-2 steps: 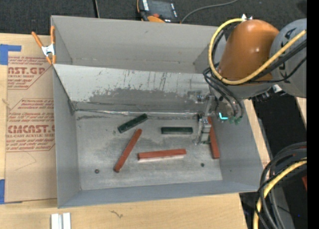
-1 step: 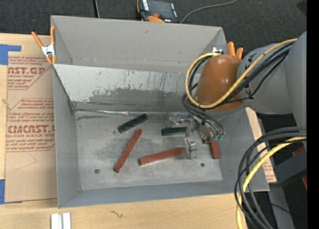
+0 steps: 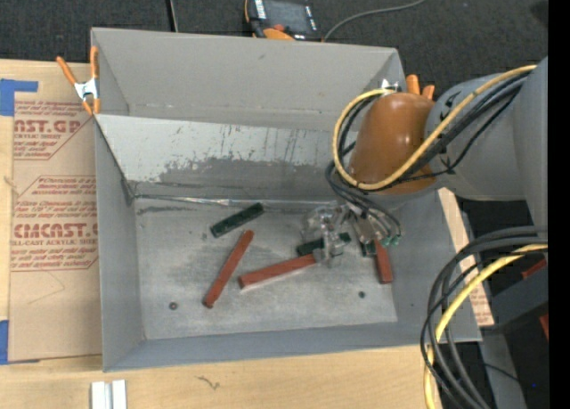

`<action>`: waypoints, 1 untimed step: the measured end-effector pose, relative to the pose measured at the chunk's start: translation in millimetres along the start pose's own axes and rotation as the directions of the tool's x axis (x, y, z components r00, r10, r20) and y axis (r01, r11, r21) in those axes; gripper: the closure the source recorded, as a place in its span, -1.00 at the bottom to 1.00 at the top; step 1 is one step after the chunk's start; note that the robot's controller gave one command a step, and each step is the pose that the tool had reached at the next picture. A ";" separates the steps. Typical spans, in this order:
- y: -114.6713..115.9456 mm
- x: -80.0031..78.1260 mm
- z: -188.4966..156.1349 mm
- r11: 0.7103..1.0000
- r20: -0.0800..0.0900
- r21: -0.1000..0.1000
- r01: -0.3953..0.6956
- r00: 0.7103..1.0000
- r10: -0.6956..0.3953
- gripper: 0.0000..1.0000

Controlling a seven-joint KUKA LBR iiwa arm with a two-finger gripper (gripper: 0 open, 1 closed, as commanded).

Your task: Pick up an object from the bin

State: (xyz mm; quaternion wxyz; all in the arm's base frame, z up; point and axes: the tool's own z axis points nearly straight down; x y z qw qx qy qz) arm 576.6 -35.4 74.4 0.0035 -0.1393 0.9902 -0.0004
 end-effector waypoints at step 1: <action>-13.5 22.4 -112.8 1.000 0.003 0.002 0.016 1.000 -0.016 1.00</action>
Offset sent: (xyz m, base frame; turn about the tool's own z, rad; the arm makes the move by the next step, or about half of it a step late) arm -0.0205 -0.0187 0.1078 -0.0182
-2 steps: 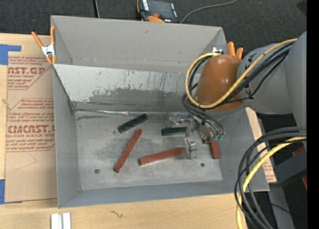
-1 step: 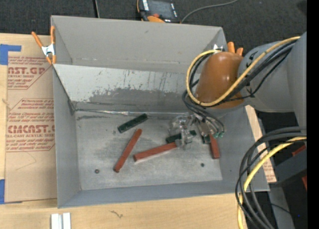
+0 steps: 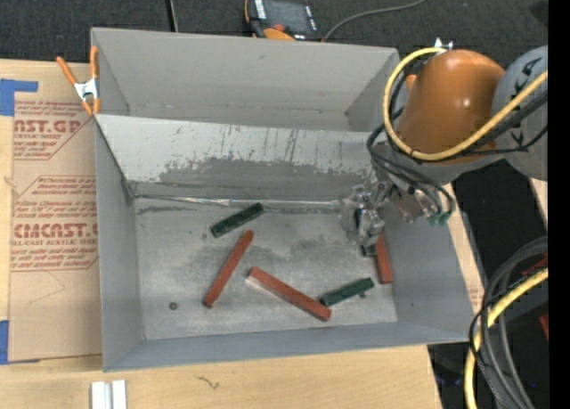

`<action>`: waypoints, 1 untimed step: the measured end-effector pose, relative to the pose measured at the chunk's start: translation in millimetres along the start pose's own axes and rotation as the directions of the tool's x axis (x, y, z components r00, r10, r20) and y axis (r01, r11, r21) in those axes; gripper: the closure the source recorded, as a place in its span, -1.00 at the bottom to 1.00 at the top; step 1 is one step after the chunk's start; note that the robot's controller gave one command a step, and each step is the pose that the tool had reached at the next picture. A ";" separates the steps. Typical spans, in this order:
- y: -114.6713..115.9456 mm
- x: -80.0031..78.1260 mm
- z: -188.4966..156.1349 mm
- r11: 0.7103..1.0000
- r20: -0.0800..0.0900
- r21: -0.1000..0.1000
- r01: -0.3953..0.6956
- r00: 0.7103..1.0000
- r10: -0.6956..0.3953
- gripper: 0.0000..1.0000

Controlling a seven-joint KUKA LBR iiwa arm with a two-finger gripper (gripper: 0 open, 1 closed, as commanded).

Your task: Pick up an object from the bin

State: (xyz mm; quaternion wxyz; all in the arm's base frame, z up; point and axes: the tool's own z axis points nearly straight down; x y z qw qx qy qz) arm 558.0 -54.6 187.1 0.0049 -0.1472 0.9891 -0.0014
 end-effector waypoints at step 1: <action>1.4 1.0 5.0 1.000 -0.006 -0.004 0.001 1.000 -0.001 -1.00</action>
Offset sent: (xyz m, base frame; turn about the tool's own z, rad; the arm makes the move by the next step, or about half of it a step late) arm 0.0000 0.0000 0.0000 0.0000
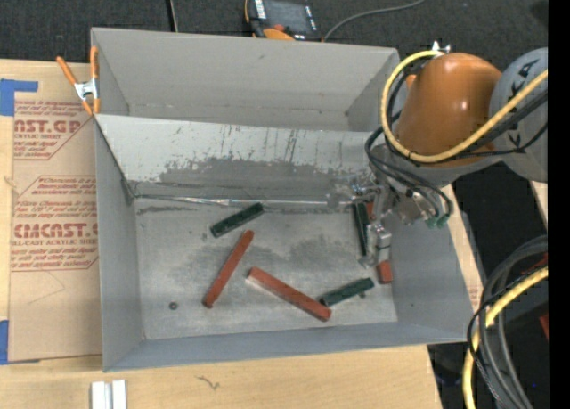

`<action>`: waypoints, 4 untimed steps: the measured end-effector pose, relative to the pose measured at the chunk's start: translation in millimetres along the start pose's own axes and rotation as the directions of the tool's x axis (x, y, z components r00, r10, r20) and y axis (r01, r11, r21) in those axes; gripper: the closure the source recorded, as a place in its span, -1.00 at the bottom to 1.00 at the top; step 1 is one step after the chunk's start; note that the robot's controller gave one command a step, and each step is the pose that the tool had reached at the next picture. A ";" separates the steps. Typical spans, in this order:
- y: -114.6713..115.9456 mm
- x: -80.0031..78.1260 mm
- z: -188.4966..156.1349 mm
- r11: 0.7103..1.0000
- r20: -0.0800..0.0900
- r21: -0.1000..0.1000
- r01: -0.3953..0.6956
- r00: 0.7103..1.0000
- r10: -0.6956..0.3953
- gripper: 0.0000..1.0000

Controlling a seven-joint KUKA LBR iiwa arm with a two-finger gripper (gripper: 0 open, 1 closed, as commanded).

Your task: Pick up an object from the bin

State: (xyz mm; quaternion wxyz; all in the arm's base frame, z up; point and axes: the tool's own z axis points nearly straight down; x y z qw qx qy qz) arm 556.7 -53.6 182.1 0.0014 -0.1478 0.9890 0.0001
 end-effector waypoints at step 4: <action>71.0 55.1 112.5 0.993 -0.003 0.000 -0.121 0.993 0.121 1.00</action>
Offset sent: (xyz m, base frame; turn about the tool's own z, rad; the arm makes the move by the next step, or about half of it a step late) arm -0.0622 0.0156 -0.1121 -0.0744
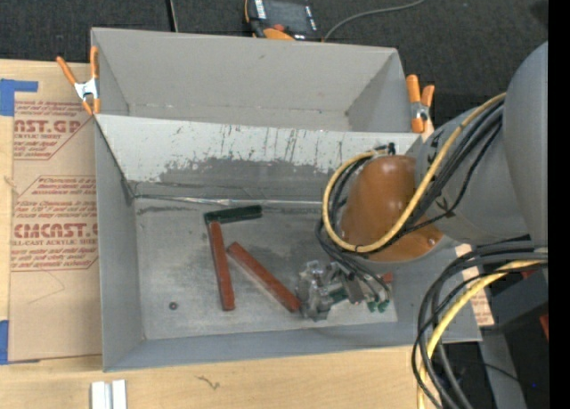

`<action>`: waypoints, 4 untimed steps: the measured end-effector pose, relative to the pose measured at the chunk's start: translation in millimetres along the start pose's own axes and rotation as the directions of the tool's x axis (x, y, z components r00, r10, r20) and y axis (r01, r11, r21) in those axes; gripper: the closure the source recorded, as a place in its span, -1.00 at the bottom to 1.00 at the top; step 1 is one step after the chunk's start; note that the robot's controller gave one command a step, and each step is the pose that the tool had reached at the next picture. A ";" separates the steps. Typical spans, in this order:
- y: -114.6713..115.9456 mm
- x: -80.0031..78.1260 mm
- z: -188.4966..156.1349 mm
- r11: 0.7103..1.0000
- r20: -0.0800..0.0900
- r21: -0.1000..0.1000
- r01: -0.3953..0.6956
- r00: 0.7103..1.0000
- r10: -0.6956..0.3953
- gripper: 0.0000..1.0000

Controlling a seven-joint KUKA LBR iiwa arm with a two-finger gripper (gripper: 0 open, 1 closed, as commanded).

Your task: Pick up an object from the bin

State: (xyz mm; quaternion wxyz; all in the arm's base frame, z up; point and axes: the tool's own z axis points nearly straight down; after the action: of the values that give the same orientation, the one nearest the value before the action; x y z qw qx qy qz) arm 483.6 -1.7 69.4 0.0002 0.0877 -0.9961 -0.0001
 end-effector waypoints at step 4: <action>122.6 -39.4 -0.2 0.987 0.002 -0.003 -0.162 0.987 0.162 -1.00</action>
Offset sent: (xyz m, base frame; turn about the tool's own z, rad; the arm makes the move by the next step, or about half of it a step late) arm 0.0000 0.0000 0.0000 0.0000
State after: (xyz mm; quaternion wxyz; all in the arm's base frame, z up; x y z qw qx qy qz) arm 500.9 125.9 69.7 -0.0008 0.0063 -1.0000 -0.0018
